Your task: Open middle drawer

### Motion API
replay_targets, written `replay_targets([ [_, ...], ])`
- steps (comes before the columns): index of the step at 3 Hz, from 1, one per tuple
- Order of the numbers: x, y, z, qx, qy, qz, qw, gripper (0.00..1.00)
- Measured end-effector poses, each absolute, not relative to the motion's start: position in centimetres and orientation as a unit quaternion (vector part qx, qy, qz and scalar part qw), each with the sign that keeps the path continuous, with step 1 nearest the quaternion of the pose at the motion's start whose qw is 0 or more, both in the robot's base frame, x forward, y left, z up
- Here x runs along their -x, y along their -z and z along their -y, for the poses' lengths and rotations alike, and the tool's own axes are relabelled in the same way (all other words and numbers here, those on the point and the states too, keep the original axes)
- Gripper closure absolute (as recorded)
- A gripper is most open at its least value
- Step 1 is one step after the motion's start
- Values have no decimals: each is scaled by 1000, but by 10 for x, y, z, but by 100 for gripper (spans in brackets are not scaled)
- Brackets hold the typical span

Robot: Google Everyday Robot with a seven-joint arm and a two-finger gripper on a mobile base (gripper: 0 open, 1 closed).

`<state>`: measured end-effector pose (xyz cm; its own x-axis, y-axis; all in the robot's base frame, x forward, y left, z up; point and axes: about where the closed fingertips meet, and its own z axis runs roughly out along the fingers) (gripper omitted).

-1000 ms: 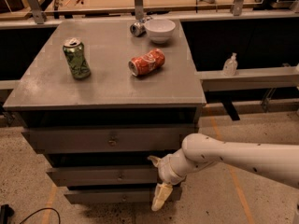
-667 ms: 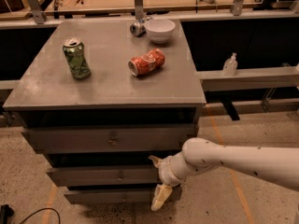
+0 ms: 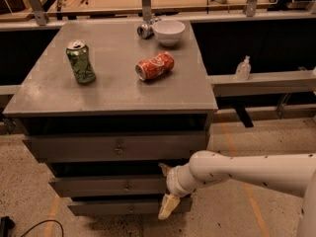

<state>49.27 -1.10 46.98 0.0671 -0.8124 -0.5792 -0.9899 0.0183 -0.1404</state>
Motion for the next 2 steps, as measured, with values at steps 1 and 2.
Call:
replay_targets([
  [1, -502, -460, 14, 673, -156, -673, 264, 0],
  [2, -505, -449, 12, 673, -154, -677, 255, 15],
])
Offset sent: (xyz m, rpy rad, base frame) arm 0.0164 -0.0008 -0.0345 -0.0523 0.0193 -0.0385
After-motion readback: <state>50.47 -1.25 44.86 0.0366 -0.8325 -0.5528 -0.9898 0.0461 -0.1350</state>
